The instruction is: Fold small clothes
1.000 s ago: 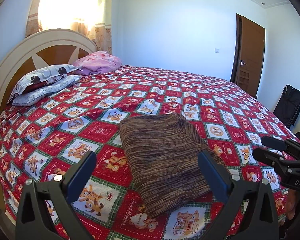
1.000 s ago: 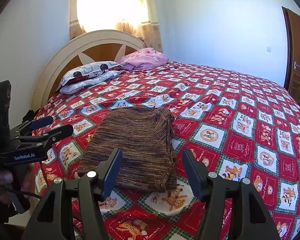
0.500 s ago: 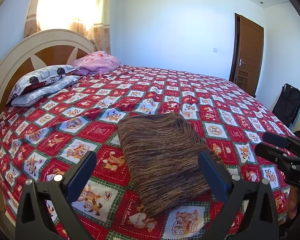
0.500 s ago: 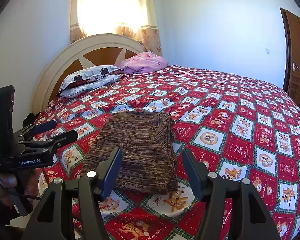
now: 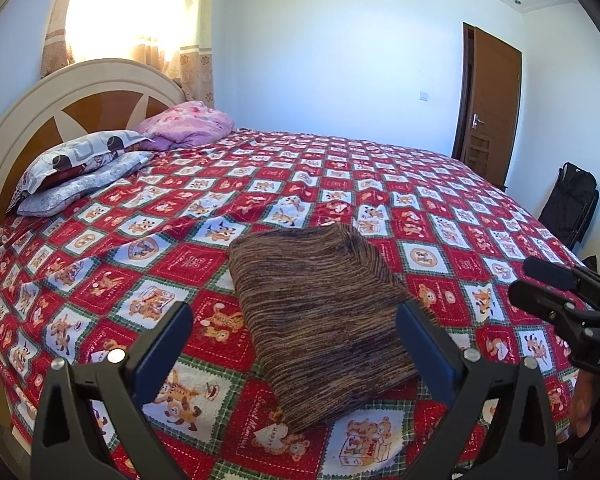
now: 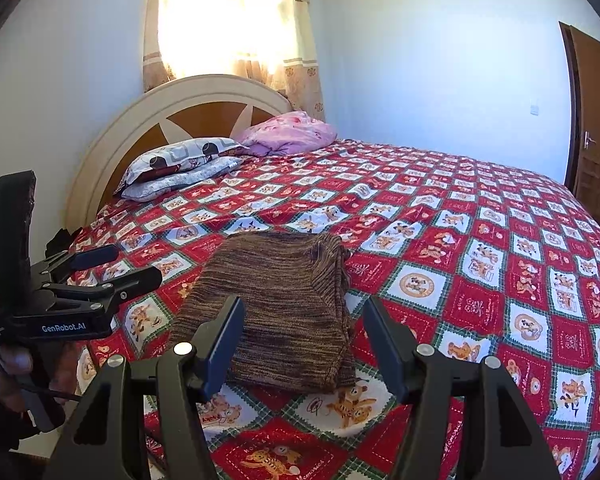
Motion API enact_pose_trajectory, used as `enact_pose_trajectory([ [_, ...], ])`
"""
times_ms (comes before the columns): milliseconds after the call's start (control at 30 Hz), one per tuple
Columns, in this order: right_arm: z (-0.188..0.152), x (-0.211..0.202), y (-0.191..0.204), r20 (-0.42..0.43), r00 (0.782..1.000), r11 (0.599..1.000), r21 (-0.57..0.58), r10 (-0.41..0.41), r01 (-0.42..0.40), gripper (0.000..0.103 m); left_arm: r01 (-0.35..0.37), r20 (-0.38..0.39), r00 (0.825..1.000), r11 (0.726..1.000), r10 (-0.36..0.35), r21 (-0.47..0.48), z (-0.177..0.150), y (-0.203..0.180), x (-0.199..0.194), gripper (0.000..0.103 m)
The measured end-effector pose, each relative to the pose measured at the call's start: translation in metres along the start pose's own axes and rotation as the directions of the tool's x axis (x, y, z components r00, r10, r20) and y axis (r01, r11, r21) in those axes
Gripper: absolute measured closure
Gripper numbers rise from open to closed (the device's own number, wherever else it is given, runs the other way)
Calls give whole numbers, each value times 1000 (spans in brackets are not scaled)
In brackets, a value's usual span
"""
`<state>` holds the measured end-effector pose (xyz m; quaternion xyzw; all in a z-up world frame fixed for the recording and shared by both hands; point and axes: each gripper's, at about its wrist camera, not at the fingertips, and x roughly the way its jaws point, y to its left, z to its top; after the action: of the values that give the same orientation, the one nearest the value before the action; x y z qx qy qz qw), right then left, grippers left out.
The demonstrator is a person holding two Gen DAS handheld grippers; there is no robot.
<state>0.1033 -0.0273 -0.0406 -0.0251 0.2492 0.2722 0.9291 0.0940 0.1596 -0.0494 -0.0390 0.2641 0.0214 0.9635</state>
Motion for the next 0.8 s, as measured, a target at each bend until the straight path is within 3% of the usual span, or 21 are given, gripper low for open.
enact_pose_trajectory([
  [800,-6,4,12,-19,1000,999,-41,10,-11,40,-52,0,999,998,52,-22,1,13,2,0],
])
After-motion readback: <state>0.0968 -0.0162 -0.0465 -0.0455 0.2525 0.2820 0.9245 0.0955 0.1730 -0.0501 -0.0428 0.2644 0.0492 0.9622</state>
